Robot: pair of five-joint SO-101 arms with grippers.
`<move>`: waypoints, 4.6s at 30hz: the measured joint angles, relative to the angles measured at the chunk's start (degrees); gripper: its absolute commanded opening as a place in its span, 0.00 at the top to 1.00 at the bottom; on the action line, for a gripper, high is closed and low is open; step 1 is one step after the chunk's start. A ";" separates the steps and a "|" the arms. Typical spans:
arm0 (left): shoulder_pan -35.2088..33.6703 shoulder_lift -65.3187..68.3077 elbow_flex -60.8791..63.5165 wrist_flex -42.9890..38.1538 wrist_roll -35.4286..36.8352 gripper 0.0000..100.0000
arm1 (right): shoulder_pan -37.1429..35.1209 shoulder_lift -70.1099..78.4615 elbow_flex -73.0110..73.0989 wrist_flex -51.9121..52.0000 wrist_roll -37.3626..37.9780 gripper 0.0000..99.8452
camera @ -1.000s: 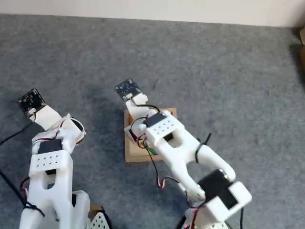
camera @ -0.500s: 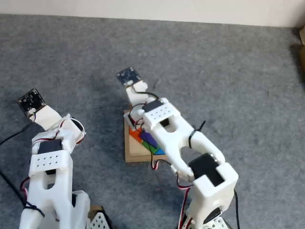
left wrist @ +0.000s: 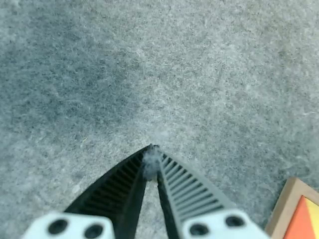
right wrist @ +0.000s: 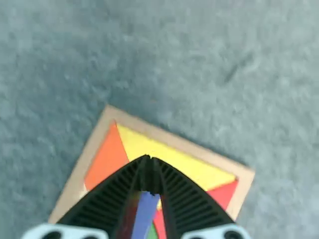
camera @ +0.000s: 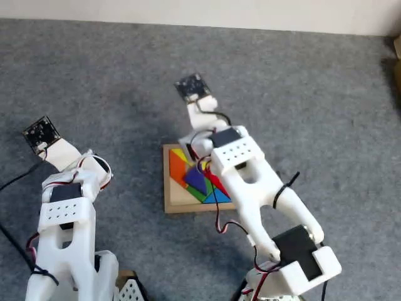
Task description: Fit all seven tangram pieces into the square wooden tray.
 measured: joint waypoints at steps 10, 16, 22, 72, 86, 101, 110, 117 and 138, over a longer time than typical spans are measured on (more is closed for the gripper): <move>0.00 0.00 0.00 0.00 0.00 1.00 | -1.85 -1.32 9.67 -0.35 4.22 0.99; 0.00 0.00 0.00 0.00 0.00 1.00 | -7.65 -2.81 12.40 -0.44 4.57 0.99; 0.00 0.00 0.00 0.00 0.00 1.00 | -11.16 -4.04 14.77 -0.44 11.52 0.99; 0.00 0.00 0.00 0.00 0.00 1.00 | -15.74 0.00 16.62 2.81 5.89 0.99; 0.00 0.00 0.00 0.00 0.00 1.00 | -14.86 -16.70 16.53 5.36 5.80 0.99; 0.00 0.00 0.00 0.00 0.00 1.00 | -8.97 -5.01 14.86 1.93 5.71 0.99; 0.00 0.00 0.00 0.00 0.00 1.00 | -8.97 1.93 10.73 0.18 5.80 0.99; 0.00 0.00 0.00 0.00 0.00 1.00 | -8.97 1.05 10.64 0.18 5.80 0.99; 1.14 0.00 0.00 0.00 0.00 1.00 | -8.97 -26.90 23.82 0.00 5.80 0.99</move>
